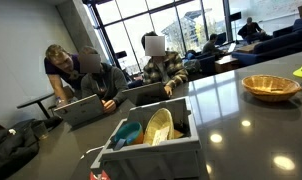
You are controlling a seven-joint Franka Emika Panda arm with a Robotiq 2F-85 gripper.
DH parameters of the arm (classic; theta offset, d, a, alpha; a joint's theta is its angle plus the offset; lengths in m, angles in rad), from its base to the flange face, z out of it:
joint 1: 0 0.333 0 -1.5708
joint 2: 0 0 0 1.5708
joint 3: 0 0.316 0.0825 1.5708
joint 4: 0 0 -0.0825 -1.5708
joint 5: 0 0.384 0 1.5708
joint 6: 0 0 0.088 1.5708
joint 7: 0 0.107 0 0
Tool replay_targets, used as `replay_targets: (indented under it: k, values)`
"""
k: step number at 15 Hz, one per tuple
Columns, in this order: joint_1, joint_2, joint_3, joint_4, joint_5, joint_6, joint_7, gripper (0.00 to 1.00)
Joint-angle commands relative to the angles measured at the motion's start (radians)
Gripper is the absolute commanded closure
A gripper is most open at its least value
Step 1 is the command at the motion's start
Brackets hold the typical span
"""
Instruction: Use the fork to pick up a piece of food
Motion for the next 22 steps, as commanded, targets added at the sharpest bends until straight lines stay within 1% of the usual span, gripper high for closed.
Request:
replay_targets:
  k: [1,2,5,6,7,10,11,12,14,22]
  values:
    - [-0.167,-0.056,0.199,-0.030,0.012,0.000,-0.016,0.99]
    - [-0.251,-0.069,0.277,-0.034,0.014,0.000,-0.035,0.99]
    - [-0.420,-0.106,0.442,-0.022,0.030,0.001,-0.096,0.99]
    - [-0.461,-0.118,0.482,-0.014,0.035,0.001,-0.116,0.99]
    - [-0.487,-0.127,0.511,-0.002,0.039,0.000,-0.136,0.99]
    - [-0.548,-0.162,0.590,0.042,0.048,0.000,-0.203,0.99]
    - [-0.493,-0.099,0.488,0.052,0.014,0.000,-0.173,0.95]
    - [-0.508,-0.110,0.510,0.062,0.017,0.000,-0.185,0.95]
    - [-0.517,-0.128,0.532,0.069,0.021,0.000,-0.192,0.95]
    - [-0.522,-0.139,0.541,0.069,0.023,0.000,-0.196,0.95]
